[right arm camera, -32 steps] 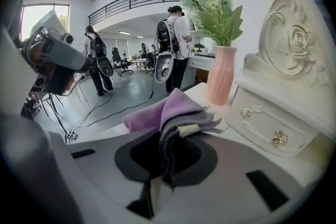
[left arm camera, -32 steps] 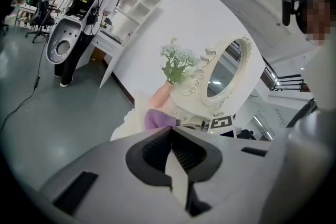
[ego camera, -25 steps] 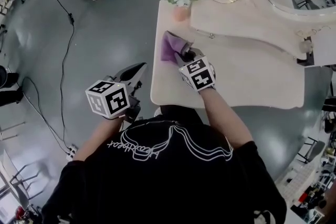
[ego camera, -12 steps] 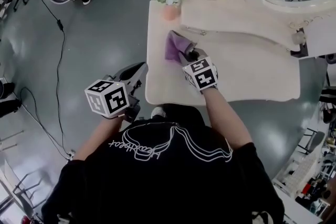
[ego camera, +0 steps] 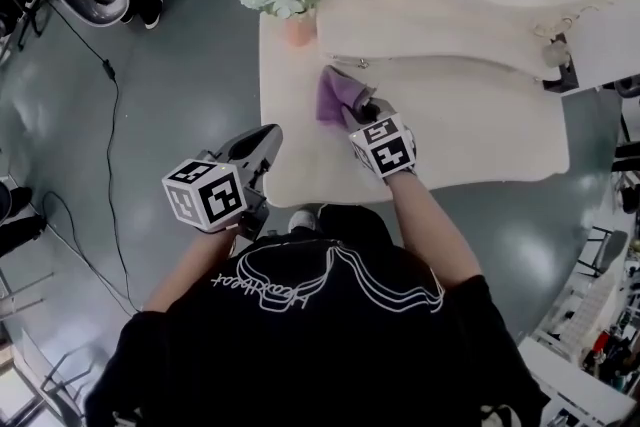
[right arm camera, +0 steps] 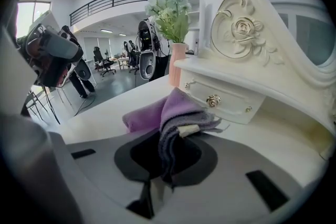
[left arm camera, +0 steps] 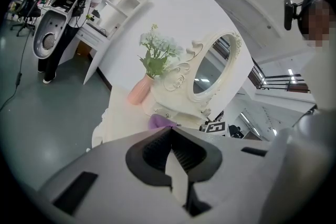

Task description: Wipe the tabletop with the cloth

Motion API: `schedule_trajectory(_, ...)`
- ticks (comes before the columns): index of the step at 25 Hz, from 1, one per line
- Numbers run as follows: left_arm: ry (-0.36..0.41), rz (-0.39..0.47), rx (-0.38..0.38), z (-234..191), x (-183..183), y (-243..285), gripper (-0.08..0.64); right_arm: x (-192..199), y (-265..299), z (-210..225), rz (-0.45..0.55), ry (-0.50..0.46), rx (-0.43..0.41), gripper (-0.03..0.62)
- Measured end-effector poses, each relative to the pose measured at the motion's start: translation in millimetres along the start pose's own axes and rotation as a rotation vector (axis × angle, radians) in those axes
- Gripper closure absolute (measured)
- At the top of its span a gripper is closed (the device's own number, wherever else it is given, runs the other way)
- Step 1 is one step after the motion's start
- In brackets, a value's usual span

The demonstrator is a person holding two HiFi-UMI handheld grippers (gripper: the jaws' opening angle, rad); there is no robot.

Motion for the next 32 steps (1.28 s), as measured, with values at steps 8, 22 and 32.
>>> schedule_trajectory(8, 0.022, -0.029, 0.017, 16, 5, 13, 0.555, 14, -12, 19, -0.005, 0.022, 0.023, 0.542)
schedule_trajectory(22, 0.037, -0.041, 0.012, 39, 13, 19, 0.555, 30, -25, 44, -0.027, 0.011, 0.019, 0.543)
schedule_trajectory(32, 0.021, -0.004, -0.020, 60, 8, 39, 0.555, 38, -33, 57, -0.012, -0.011, -0.021, 0.542)
Point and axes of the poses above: the fingertips, and each gripper's own axes: y forward along the fingers, z to its right, x out of its underside, the point moved 2 cm from there along -y, backward along the fingers, and after that the axes turned 4 degrees about -z, right-handed, at the moved point
